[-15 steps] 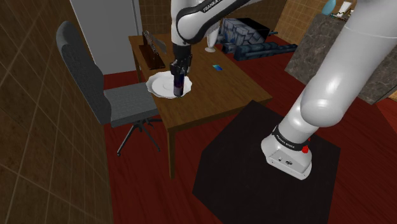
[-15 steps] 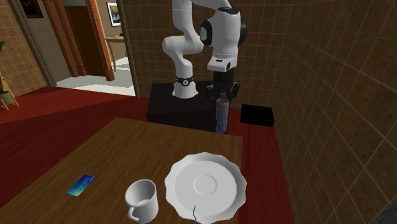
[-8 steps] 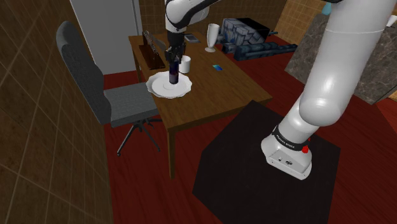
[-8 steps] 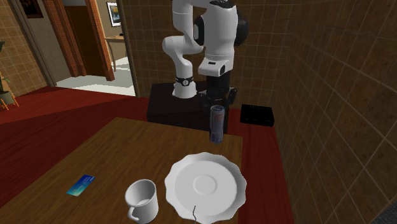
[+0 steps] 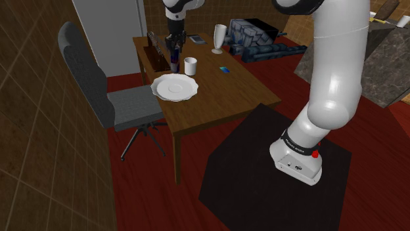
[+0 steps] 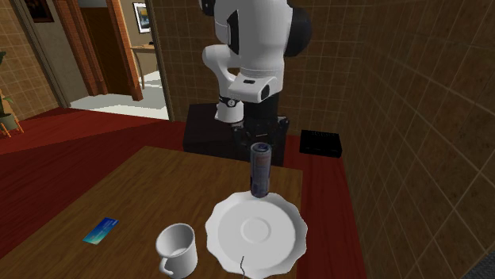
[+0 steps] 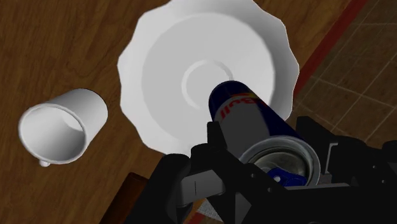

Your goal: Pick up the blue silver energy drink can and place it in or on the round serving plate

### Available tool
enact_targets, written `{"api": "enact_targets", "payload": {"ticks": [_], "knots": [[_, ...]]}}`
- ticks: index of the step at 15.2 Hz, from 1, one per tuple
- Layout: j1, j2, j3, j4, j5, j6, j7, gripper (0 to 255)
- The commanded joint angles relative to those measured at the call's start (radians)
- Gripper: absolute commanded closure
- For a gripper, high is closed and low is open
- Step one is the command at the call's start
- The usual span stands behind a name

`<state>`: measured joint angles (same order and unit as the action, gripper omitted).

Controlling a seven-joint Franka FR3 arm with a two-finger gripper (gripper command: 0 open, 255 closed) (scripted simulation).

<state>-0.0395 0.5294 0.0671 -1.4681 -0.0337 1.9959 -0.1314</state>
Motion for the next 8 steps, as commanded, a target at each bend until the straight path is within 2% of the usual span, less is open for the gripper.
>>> {"api": "enact_targets", "payload": {"ticks": [1, 8], "knots": [[-0.008, 0.056, -0.004, 0.105, 0.000, -0.049, -0.016, 255], [-0.008, 0.085, -0.006, 0.056, -0.002, 0.029, -0.015, 255]]}}
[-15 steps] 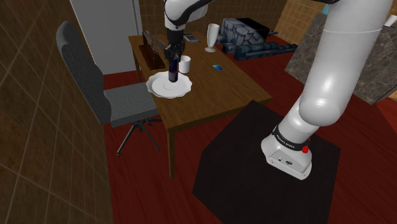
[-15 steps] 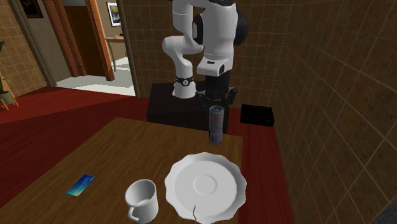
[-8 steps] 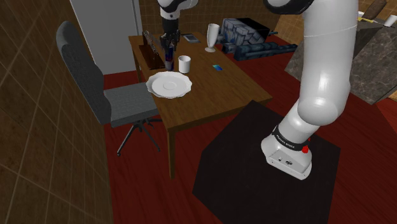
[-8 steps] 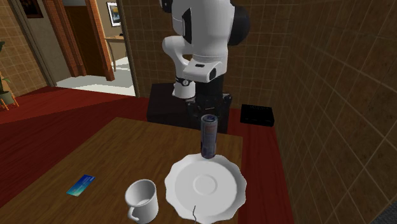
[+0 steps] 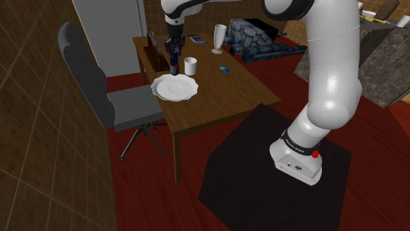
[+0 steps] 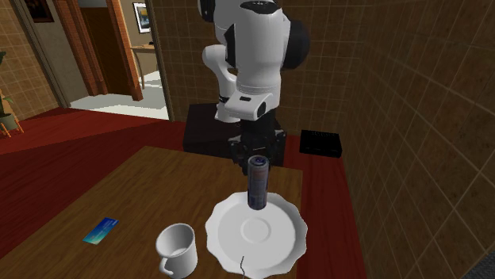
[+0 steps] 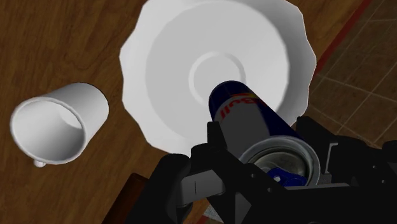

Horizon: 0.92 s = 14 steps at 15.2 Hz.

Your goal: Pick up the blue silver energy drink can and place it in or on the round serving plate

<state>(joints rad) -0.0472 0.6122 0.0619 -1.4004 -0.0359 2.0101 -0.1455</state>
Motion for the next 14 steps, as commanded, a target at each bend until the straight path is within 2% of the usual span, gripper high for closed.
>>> {"api": "enact_targets", "payload": {"ticks": [1, 14], "knots": [[-0.001, 0.007, -0.001, -0.017, -0.001, 0.025, 0.000, 255], [0.001, 0.086, -0.004, -0.067, -0.005, 0.154, 0.002, 255]]}}
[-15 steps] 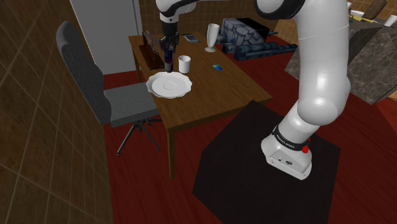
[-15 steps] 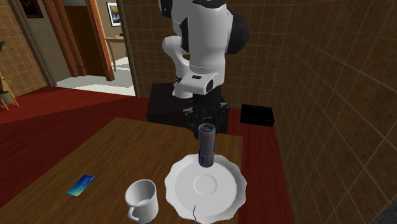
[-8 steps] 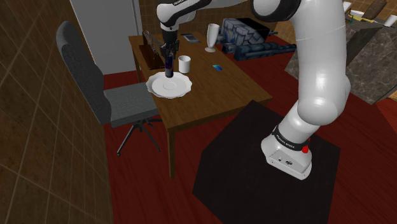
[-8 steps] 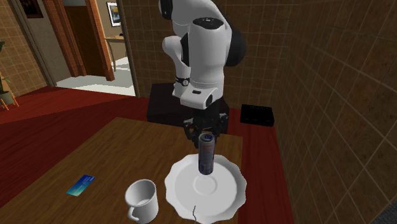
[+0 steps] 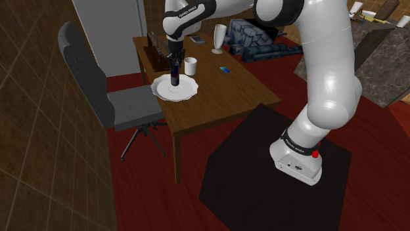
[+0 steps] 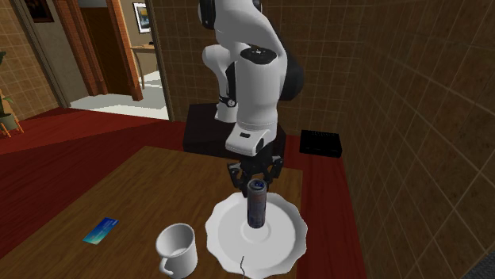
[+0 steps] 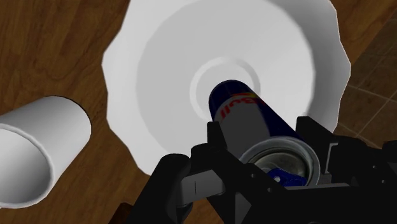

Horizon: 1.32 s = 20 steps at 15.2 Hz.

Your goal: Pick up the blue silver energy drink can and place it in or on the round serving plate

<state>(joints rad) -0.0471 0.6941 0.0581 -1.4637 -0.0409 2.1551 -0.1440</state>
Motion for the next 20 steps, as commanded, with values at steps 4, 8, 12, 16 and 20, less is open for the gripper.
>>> {"api": "enact_targets", "payload": {"ticks": [4, 8, 12, 16, 20], "knots": [[0.001, 0.014, 0.000, -0.006, -0.001, 0.021, 0.001, 255], [0.001, 0.014, 0.000, -0.006, -0.001, 0.021, 0.001, 255], [0.001, 0.014, 0.000, -0.006, -0.001, 0.022, 0.001, 0], [0.000, -0.004, 0.000, -0.001, 0.000, -0.002, 0.001, 0], [-0.001, -0.048, 0.002, 0.022, 0.003, -0.070, -0.001, 0]]}}
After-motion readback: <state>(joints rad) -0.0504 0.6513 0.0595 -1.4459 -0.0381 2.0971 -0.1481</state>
